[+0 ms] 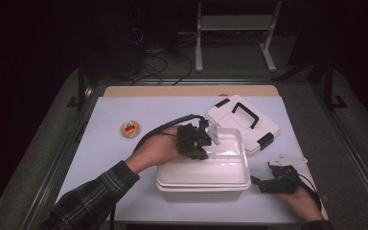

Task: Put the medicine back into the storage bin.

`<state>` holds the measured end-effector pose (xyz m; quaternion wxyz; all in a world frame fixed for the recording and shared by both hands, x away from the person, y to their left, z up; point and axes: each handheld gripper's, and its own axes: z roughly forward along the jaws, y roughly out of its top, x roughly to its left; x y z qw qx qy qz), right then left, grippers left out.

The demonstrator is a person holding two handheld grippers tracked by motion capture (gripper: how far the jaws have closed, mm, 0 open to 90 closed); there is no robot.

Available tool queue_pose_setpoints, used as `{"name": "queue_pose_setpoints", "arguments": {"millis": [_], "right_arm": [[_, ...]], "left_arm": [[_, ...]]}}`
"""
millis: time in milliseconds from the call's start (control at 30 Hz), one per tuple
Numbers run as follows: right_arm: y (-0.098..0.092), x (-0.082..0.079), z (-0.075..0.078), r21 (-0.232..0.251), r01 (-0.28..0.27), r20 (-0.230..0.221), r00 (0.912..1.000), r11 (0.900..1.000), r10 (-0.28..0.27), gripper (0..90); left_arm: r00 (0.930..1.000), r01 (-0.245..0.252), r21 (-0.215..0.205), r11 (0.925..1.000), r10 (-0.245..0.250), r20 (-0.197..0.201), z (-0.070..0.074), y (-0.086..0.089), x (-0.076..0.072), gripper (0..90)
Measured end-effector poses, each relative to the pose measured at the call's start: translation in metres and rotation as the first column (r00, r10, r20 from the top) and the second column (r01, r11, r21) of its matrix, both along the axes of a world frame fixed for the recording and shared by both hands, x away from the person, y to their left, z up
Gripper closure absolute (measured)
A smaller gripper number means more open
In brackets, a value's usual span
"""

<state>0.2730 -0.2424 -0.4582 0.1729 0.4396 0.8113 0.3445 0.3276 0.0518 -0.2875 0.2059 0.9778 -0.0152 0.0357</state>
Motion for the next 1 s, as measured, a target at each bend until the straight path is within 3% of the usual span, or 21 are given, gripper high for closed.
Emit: {"name": "queue_pose_setpoints", "arguments": {"millis": [100, 300, 633, 900, 967, 1000], "right_arm": [[0.000, 0.000, 0.000, 0.001, 0.001, 0.000, 1.0000, 1.000, -0.001, 12.8], [0.000, 0.000, 0.000, 0.000, 0.000, 0.002, 1.0000, 1.000, 0.000, 12.8], [0.000, 0.000, 0.000, 0.000, 0.000, 0.001, 1.0000, 1.000, 0.000, 12.8], [0.000, 0.000, 0.000, 0.000, 0.000, 0.001, 1.0000, 1.000, 0.000, 12.8], [0.000, 0.000, 0.000, 0.000, 0.001, 0.001, 1.0000, 1.000, -0.001, 12.8], [0.000, 0.000, 0.000, 0.000, 0.001, 0.000, 1.0000, 1.000, -0.001, 12.8]], "left_arm": [[0.9999, -0.009, -0.044, 0.9990, 0.009, 0.012, 0.017, 0.006, 0.000, 88.8], [0.9988, -0.032, -0.070, 0.9970, 0.035, 0.034, 0.044, 0.026, 0.000, 88.7], [0.9903, -0.135, -0.066, 0.9886, 0.137, 0.024, 0.048, 0.077, 0.005, 88.7], [0.9659, -0.254, -0.092, 0.9627, 0.258, 0.025, 0.055, 0.138, 0.007, 88.7], [0.9624, -0.267, -0.094, 0.9591, 0.270, 0.025, 0.055, 0.144, 0.007, 88.6], [0.9560, -0.290, -0.090, 0.9529, 0.293, 0.022, 0.054, 0.154, 0.007, 88.7]]}}
